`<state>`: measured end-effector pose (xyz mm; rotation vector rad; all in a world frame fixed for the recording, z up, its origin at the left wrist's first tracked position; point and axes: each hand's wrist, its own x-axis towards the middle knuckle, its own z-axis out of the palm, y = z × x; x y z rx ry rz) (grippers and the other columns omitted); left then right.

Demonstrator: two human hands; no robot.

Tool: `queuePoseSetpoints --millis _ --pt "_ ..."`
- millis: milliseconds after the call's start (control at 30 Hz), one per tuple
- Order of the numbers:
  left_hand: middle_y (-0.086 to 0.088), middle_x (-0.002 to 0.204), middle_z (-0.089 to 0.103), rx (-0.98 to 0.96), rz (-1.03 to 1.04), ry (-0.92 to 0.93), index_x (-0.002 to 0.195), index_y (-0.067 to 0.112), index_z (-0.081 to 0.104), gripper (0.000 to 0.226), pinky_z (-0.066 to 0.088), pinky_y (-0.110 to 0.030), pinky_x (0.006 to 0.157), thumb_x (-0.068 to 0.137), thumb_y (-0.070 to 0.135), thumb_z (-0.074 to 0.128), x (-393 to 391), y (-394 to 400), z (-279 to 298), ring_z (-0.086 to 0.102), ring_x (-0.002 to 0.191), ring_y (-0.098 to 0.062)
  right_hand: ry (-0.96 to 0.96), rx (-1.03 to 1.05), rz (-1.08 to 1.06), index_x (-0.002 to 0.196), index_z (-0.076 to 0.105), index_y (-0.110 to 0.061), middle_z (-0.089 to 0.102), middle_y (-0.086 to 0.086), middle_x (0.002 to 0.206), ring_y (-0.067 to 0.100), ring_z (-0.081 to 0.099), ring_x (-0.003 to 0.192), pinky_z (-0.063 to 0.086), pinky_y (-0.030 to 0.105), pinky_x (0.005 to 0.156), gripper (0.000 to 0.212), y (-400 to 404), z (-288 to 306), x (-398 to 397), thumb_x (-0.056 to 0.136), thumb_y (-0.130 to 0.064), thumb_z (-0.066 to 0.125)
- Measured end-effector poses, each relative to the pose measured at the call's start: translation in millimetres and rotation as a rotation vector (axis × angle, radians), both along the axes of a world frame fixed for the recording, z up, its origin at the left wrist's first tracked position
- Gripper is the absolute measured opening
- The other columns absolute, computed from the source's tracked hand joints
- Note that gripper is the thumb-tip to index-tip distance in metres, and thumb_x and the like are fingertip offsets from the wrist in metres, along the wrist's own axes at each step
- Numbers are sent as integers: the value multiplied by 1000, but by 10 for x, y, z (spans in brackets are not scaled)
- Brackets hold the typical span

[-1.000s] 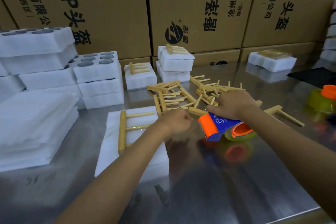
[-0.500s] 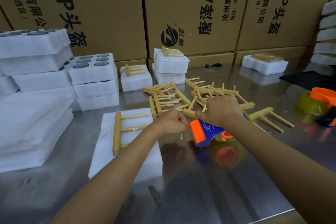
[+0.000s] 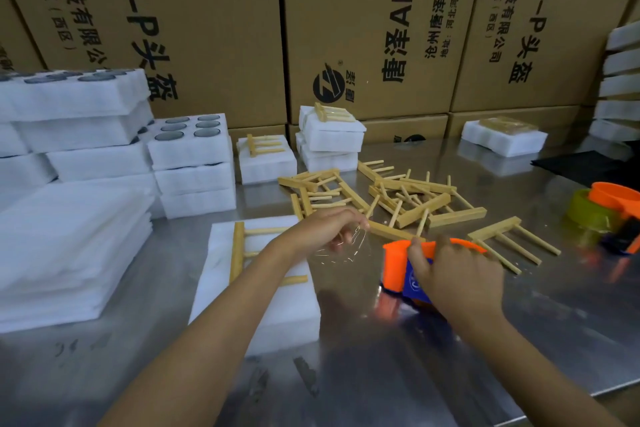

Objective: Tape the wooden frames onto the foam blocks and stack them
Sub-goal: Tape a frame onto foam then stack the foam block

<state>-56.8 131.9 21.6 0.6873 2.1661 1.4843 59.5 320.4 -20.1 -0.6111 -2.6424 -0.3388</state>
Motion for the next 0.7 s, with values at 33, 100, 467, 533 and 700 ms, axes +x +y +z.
queuePoseSetpoints --millis 33,100,467,533,700 --pt "4 70 58 -6 6 0 95 24 76 33 48 -25 68 99 32 44 1 -4 3 52 71 -17 18 -49 -1 85 55 -23 38 -7 54 13 31 44 22 24 46 43 8 -2 78 93 -57 30" --pt "1 75 59 -35 11 12 96 26 75 34 47 -20 63 98 36 42 11 -7 2 52 68 -16 64 -146 -12 81 56 -18 50 -4 60 16 43 50 28 25 45 47 2 45 145 94 -58 35" --pt "-5 72 45 17 28 70 117 39 68 43 38 -16 50 97 17 36 23 30 -39 45 58 -9 -52 -1105 367 116 60 -25 68 -8 103 15 59 106 46 43 101 43 -354 619 -382 82 -52 62" --pt "-2 68 50 65 65 73 110 32 70 34 39 -18 53 99 15 43 -1 17 -69 48 58 -8 -41 -1207 387 114 60 -25 71 -3 99 13 64 99 51 39 95 45 -375 627 -406 79 -52 69" --pt "-3 86 66 191 132 69 101 17 78 14 52 -23 66 95 15 65 -63 -35 -142 53 56 -6 30 -1274 415 91 72 -13 76 11 85 24 71 87 56 43 89 10 -421 596 -373 81 -14 75"
